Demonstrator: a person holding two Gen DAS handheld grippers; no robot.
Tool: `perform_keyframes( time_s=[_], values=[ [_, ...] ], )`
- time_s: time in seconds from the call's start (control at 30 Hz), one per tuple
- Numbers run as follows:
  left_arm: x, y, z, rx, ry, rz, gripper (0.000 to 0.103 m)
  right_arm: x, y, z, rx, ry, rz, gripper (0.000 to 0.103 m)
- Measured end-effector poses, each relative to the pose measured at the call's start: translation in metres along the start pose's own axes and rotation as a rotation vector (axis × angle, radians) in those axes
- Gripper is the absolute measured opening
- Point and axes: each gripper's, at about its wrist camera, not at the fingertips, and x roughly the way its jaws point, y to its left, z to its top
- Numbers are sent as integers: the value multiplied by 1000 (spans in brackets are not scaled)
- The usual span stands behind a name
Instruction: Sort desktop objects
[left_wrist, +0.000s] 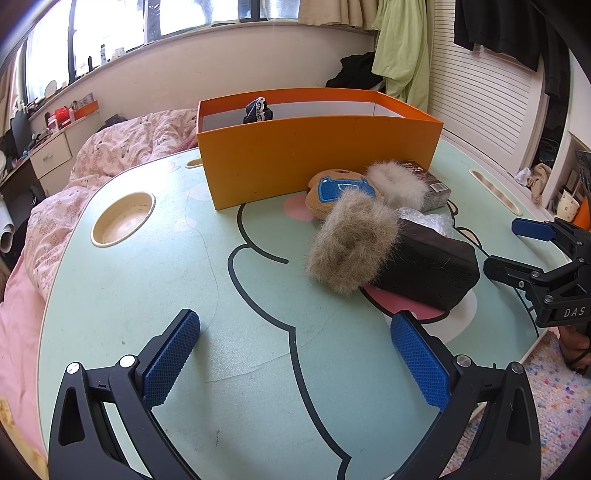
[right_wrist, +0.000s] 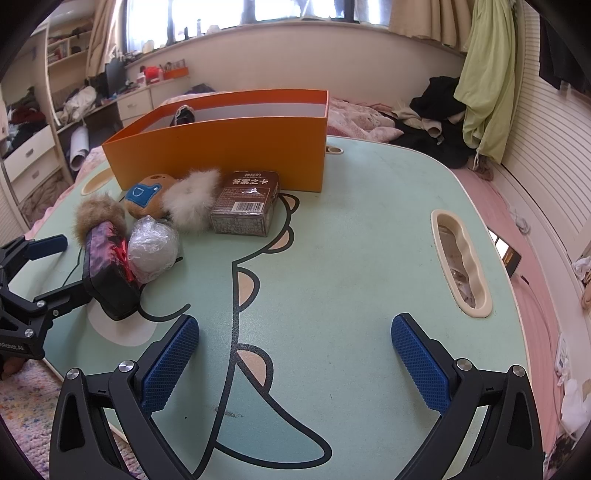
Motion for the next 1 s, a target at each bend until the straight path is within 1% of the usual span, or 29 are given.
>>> perform_keyframes(
  time_s=[0.13,0.17,0.27,0.33,0.37,0.4,0.43,0.47,0.5,0.57,0.63,0.7,0.73,0.8,0.93,1.0],
  values=[
    [0,0,0,-1,0,-1,103,-1,0,0,-1,-1,4,103],
    [0,0,0,-2,0,-2,103,-2,1,0,-3,-6,22,103],
    [0,-1,0,-2,0,-2,103,-15,7,5,-9,-62,115,97],
    [0,-1,0,-2,0,-3,103,-27,14,12,-5,-108,210,93],
    [0,0,0,-2,0,-2,103,-31,19,16,-5,-125,273,89],
    [0,0,0,-2,0,-2,103,-33,26,21,-18,-130,331,81],
    [0,0,0,-2,0,-3,103,-33,33,25,-40,-130,364,75],
    [0,0,0,-2,0,-3,103,-32,42,30,-73,-127,375,65],
    [0,0,0,-2,0,-3,103,-31,52,33,-110,-126,374,57],
    [0,0,0,-2,0,-3,103,-26,68,38,-168,-126,361,52],
    [0,0,0,-2,0,-2,103,-17,79,41,-200,-106,343,51],
    [0,0,0,-2,0,-3,103,-2,88,42,-228,-52,329,41],
    [0,0,0,-2,0,-2,103,2,91,42,-245,-53,308,41],
    [0,0,0,-2,0,-3,103,5,95,41,-277,-66,287,37],
    [0,0,0,-2,0,-2,103,5,96,41,-297,-75,283,37],
    [0,0,0,-2,0,-2,103,4,93,41,-285,-79,293,37]
  ],
)
